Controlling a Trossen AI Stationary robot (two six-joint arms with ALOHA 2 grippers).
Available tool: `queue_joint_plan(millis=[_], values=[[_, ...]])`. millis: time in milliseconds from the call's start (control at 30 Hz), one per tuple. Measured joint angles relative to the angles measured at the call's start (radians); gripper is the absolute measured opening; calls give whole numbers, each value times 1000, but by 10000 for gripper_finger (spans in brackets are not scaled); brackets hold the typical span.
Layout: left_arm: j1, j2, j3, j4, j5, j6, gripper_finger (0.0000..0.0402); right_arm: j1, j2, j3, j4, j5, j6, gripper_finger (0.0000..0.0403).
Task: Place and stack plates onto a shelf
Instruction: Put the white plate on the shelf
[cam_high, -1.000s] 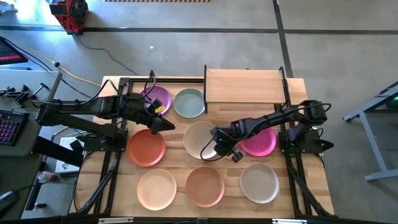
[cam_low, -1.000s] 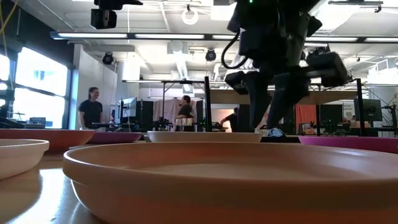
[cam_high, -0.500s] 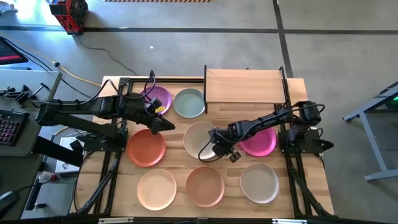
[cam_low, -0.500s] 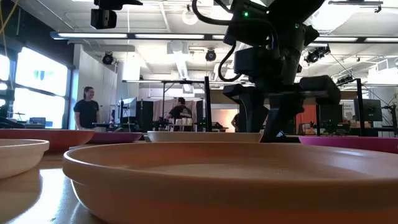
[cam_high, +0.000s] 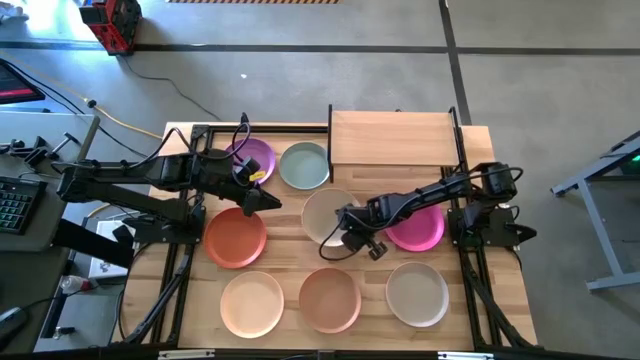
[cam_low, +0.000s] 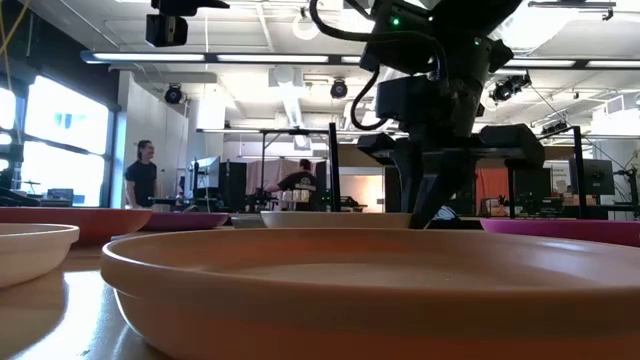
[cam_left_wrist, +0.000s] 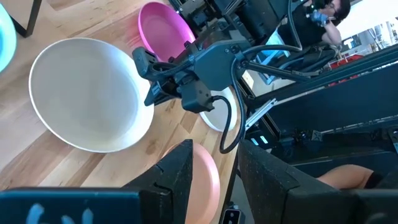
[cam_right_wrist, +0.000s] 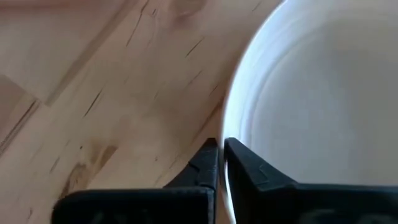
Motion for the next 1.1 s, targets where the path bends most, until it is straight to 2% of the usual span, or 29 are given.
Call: queue_joint_plan(millis=[233,433,567,833,1100], values=[[0,0,0,-2,0,0,117,0,-6,82,-80,-9,-86,0],[0,0,0,-3,0,0,117,0,-7,233,-194,-138,-164,0],[0,0,0,-3,-1,0,117,-8,-8,330,-244,-158,-233,0],[0,0,0,-3,-1,12,117,-49,-8,529,-480,-154,-197,0],[0,0,0,-3,-83,79,117,-45,-8,694,-750,-19,-177,0]])
